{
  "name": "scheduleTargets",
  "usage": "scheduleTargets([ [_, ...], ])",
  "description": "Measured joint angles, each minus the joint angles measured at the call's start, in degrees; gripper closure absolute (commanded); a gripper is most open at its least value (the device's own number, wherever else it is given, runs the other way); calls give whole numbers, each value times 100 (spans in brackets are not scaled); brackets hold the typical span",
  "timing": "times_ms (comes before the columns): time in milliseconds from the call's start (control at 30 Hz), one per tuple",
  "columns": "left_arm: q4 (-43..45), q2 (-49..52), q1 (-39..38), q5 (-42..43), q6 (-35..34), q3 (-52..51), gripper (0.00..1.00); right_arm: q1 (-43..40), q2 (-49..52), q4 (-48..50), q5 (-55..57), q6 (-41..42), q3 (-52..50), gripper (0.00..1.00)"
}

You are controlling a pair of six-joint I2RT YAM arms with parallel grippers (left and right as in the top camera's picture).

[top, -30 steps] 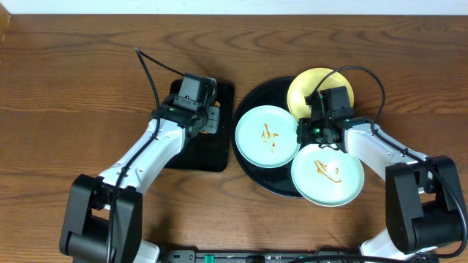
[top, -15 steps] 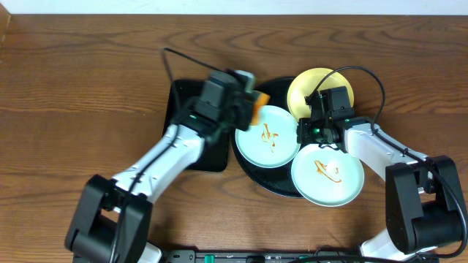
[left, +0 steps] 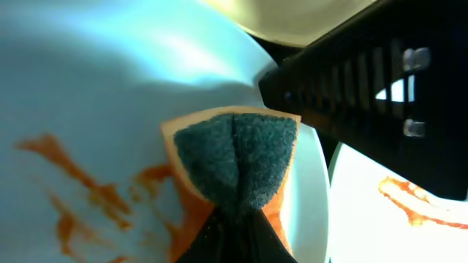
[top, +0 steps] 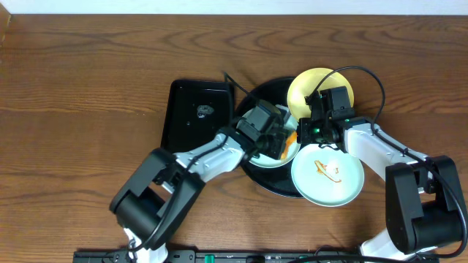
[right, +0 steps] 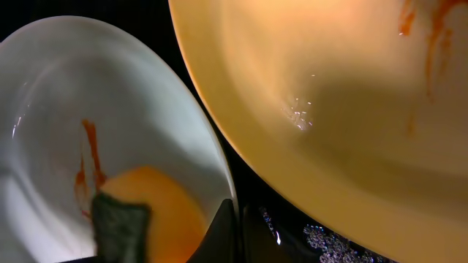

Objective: Clean dirty plates on tray and stack at the side
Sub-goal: 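Return the sponge to the black tray with the left gripper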

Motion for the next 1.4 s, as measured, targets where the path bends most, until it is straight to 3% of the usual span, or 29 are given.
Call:
scheduleTargets([
  [367, 201, 26, 420, -2031, -83, 50, 93, 0, 0, -15, -2, 15, 0, 99],
  [667, -1314, -254, 494, -1836, -85, 199, 93, 0, 0, 0, 2, 17, 4, 99],
  [1000, -1309, -1895, 638, -1751, -63, 85, 92, 2, 0, -31, -2, 17, 4, 99],
  [1133, -1751, -2358, 973, -1794, -59, 90, 93, 0, 0, -31, -2, 17, 4, 97],
  [1267, -2356, -2304, 1475, -1853, -59, 85, 93, 0, 4, -28, 4, 37, 4, 91],
  [1400, -2695, -2210, 1991, -1878, -59, 85, 92, 0, 20, -24, 44, 57, 4, 90],
])
